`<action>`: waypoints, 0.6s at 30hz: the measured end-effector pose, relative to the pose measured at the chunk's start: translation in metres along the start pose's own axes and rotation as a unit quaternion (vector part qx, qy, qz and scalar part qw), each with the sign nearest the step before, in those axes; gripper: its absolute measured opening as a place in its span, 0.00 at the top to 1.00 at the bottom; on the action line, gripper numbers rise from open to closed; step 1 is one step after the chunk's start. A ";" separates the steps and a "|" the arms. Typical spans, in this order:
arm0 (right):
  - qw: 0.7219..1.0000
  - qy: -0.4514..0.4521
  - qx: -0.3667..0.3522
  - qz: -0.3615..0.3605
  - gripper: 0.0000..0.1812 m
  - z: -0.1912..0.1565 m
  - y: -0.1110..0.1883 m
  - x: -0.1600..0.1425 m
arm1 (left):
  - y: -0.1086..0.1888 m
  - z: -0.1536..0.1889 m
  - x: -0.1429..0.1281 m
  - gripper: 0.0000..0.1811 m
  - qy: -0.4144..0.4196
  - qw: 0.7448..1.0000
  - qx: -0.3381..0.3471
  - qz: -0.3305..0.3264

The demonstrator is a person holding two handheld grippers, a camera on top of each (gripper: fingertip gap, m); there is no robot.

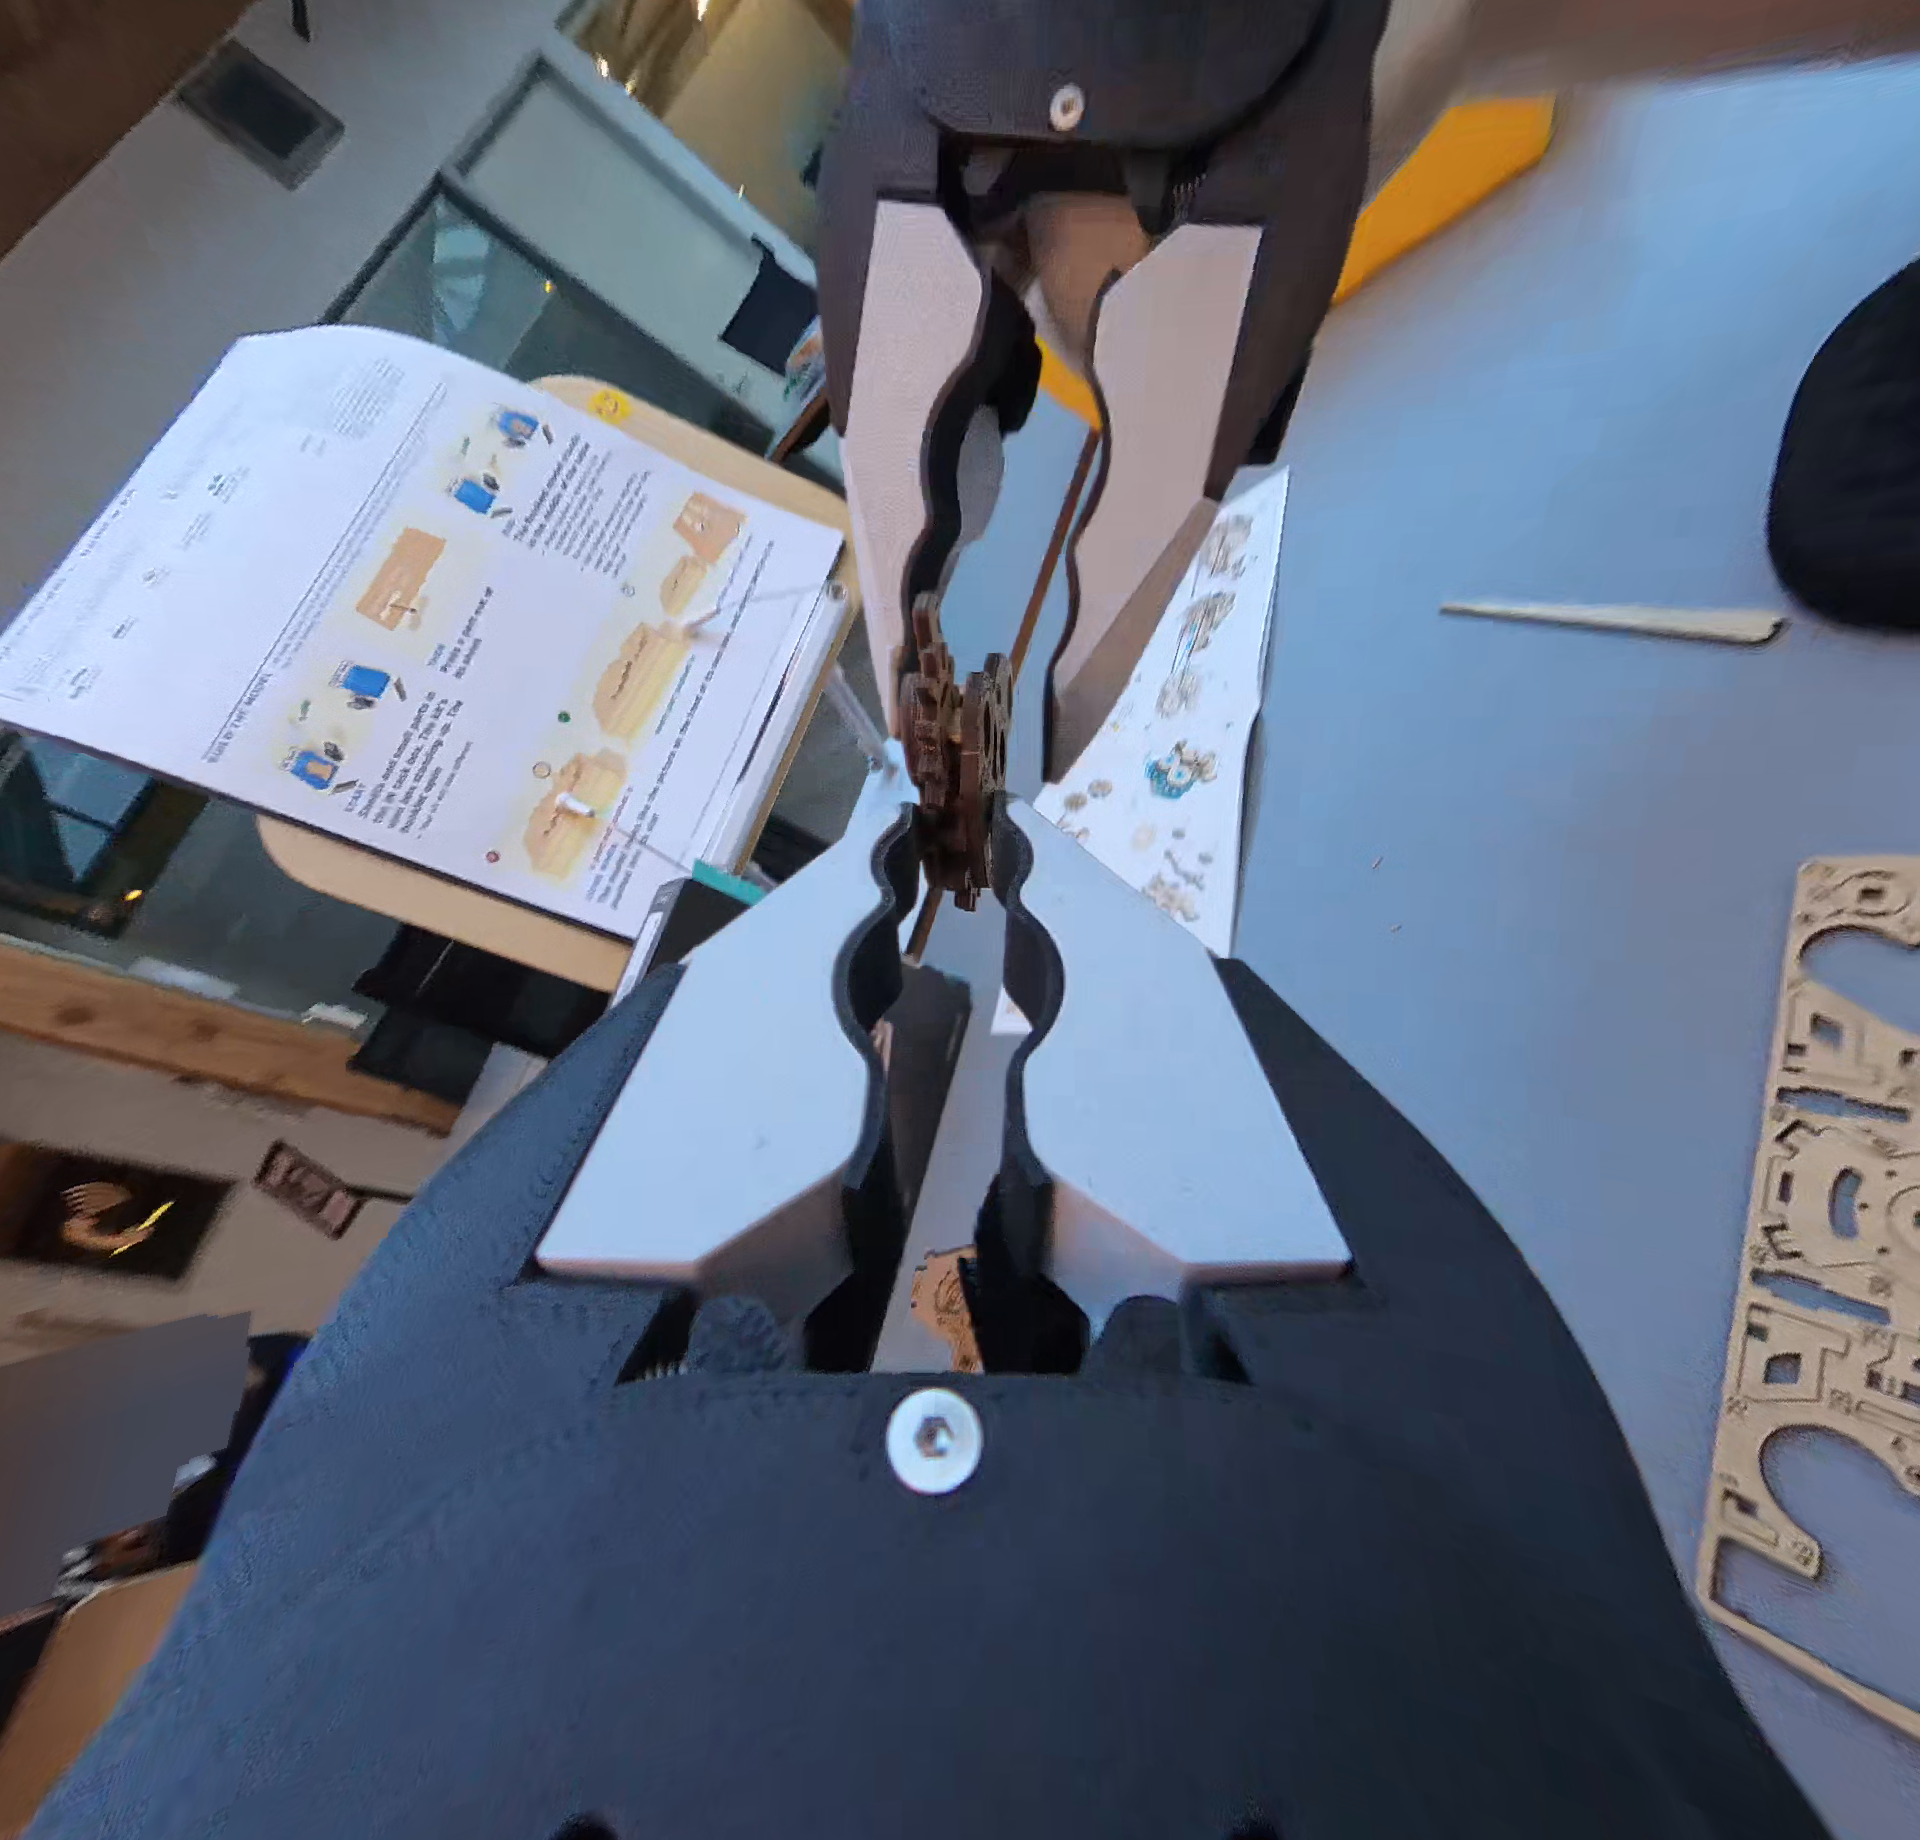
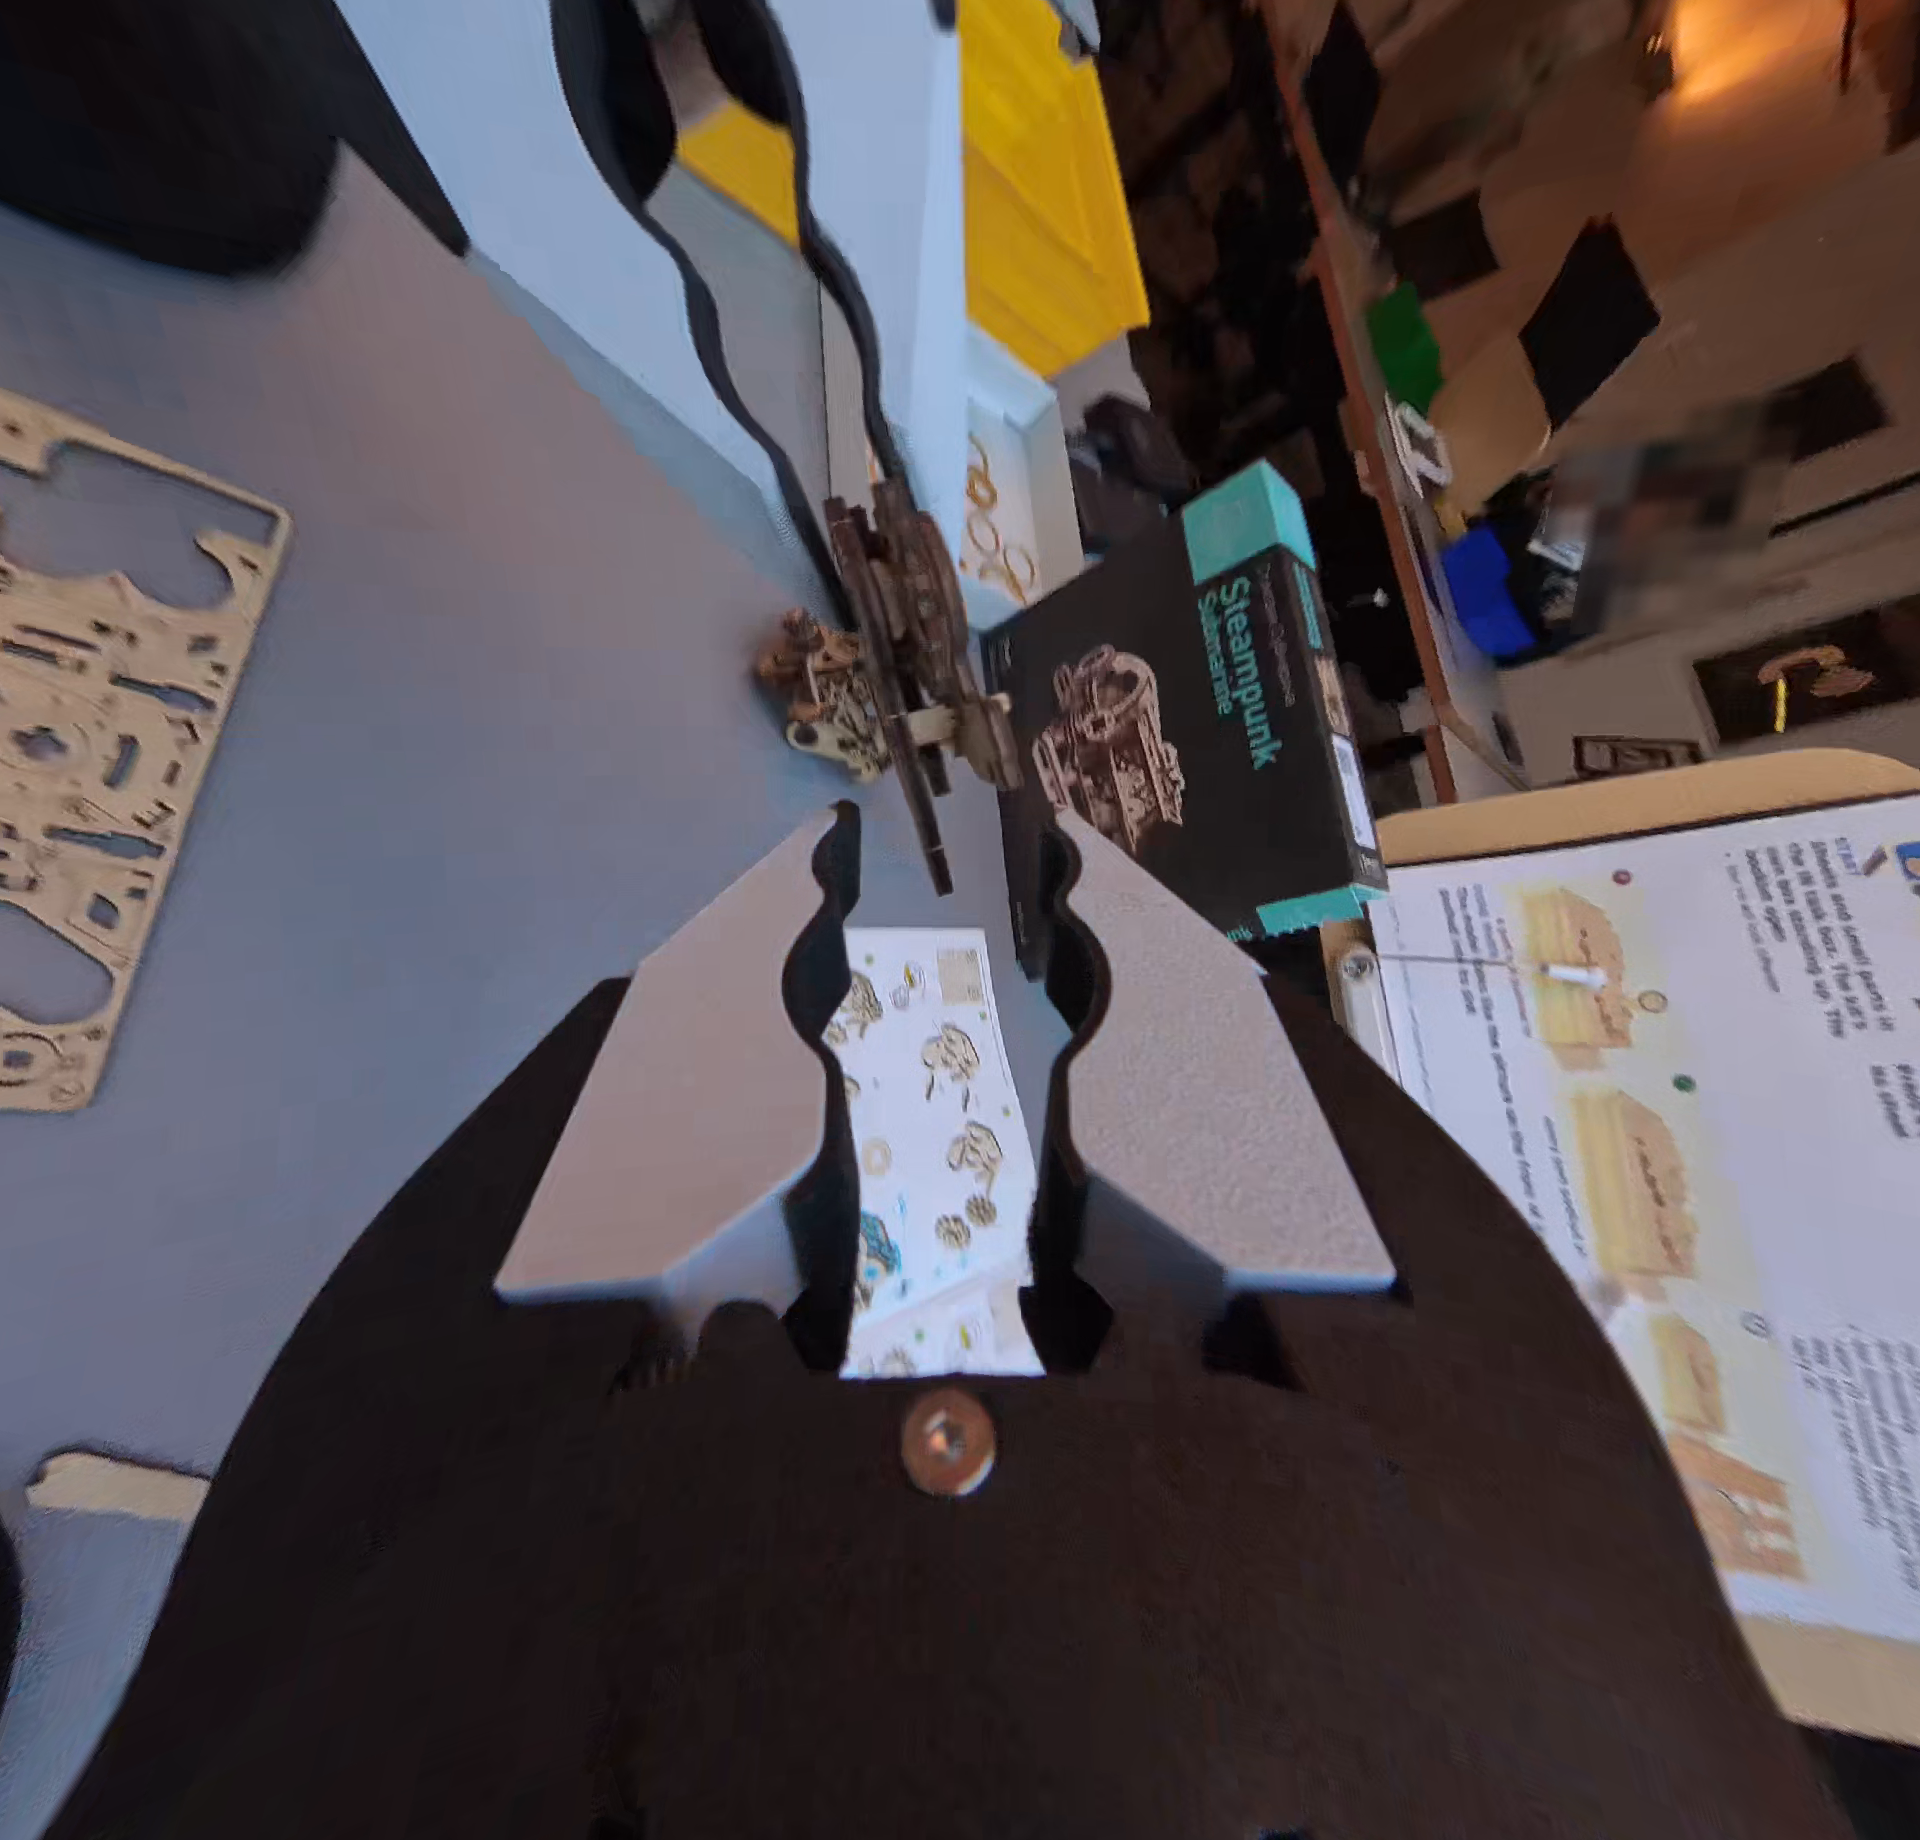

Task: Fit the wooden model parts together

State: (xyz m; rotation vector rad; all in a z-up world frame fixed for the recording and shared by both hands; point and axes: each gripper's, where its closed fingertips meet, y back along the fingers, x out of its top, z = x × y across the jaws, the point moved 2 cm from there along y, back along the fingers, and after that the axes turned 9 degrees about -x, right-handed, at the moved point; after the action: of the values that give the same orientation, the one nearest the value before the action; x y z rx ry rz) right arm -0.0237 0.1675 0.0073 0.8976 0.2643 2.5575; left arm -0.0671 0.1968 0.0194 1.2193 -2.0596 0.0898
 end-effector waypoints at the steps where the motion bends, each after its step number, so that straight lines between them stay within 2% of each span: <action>1: 0.999 0.020 -0.009 -0.030 0.82 -0.004 -0.004 -0.004 | -0.003 0.002 -0.002 0.94 -0.017 0.999 0.006 -0.028; 4: 0.993 0.069 -0.016 -0.098 0.82 -0.017 -0.017 -0.017 | -0.011 0.012 -0.007 0.94 -0.056 0.993 0.010 -0.101; 9: 0.970 0.160 -0.078 -0.164 0.85 -0.015 -0.028 -0.030 | -0.015 0.018 -0.006 0.94 -0.089 0.984 0.027 -0.154; 12: 0.962 0.185 -0.106 -0.170 0.93 -0.010 -0.029 -0.031 | -0.016 0.021 -0.005 0.94 -0.111 0.978 0.036 -0.173; 15: 0.960 0.196 -0.116 -0.162 0.94 -0.007 -0.029 -0.031 | -0.017 0.022 -0.004 0.94 -0.137 0.974 0.045 -0.172; 18: 0.961 0.203 -0.117 -0.148 0.89 -0.009 -0.029 -0.025 | -0.016 0.023 -0.001 0.95 -0.143 0.974 0.041 -0.169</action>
State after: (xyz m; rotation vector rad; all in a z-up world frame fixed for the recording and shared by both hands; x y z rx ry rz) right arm -0.0023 0.1820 -0.0224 0.2209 0.1904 2.3998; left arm -0.0668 0.1796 -0.0031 1.7000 -2.0678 -0.1714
